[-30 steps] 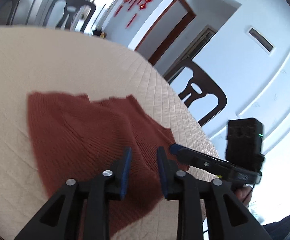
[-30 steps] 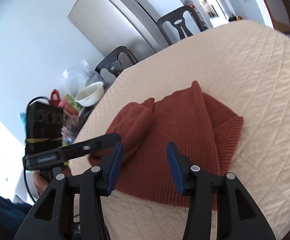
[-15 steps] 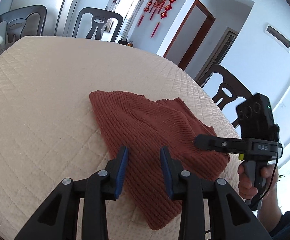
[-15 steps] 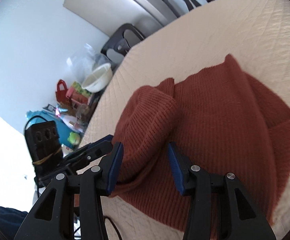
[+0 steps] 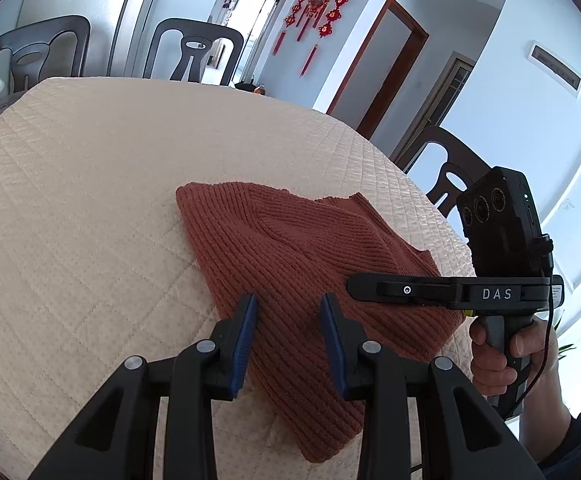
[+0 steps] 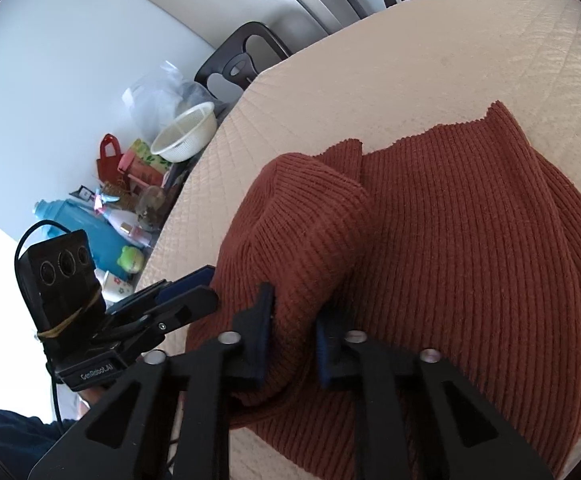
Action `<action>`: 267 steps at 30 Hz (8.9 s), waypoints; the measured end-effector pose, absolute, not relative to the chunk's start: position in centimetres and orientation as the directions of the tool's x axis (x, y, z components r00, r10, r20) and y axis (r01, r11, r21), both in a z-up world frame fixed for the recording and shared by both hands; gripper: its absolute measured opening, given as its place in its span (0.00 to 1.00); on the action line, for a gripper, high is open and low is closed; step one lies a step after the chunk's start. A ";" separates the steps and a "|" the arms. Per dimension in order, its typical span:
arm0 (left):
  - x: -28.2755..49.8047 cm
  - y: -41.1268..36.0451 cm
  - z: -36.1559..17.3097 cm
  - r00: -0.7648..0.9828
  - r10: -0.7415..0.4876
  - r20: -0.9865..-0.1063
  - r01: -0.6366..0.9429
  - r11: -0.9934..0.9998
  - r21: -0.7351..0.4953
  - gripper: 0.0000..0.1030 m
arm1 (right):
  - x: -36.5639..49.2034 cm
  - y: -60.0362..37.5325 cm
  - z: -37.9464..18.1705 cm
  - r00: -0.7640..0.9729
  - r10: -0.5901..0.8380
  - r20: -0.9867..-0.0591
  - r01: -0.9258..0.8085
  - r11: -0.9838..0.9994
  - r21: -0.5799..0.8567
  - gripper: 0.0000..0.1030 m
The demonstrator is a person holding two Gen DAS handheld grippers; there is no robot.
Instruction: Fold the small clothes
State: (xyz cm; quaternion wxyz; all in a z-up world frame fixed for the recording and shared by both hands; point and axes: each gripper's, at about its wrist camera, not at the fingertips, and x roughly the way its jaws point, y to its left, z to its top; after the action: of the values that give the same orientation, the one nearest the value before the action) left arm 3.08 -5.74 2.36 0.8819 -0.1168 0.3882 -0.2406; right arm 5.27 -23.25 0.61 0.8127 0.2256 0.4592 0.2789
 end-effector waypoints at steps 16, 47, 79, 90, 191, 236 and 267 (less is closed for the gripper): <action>3.5 -12.6 3.8 0.530 -0.578 -0.620 0.500 0.804 -0.322 0.35 | 1.4 -33.5 1.3 0.592 0.504 -0.629 -0.099 0.820 0.564 0.13; -0.2 -12.5 2.7 0.515 -0.515 -0.686 0.529 0.820 -0.219 0.36 | -4.0 -30.6 3.6 0.640 0.375 -0.671 -0.211 0.925 0.315 0.14; 8.7 -12.7 3.4 0.559 -0.478 -0.677 0.456 0.860 -0.230 0.37 | 0.5 -33.8 2.2 0.663 0.246 -0.707 -0.036 0.954 0.298 0.13; 11.2 -14.4 2.1 0.572 -0.375 -0.730 0.405 0.903 -0.146 0.37 | 5.2 -33.2 1.3 0.648 0.235 -0.724 -0.034 0.959 0.280 0.14; 6.0 -11.7 0.7 0.499 -0.544 -0.674 0.331 0.839 -0.432 0.59 | 1.0 -35.3 0.9 0.655 0.404 -0.639 -0.017 0.852 0.522 0.54; 7.4 -4.2 6.6 0.670 -0.389 -0.632 0.318 0.920 -0.228 0.36 | 6.4 -24.5 4.7 0.615 0.572 -0.543 -0.283 0.803 0.525 0.17; 11.9 4.1 4.5 0.729 -0.239 -0.641 0.154 0.970 -0.187 0.41 | 14.3 -19.7 4.1 0.648 0.464 -0.604 -0.251 0.879 0.407 0.25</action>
State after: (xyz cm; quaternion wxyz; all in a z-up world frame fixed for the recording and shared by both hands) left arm 11.89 4.09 4.53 0.9279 -0.0604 0.3523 -0.1061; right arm 14.29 -19.69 4.10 0.8961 0.1447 0.3691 0.1995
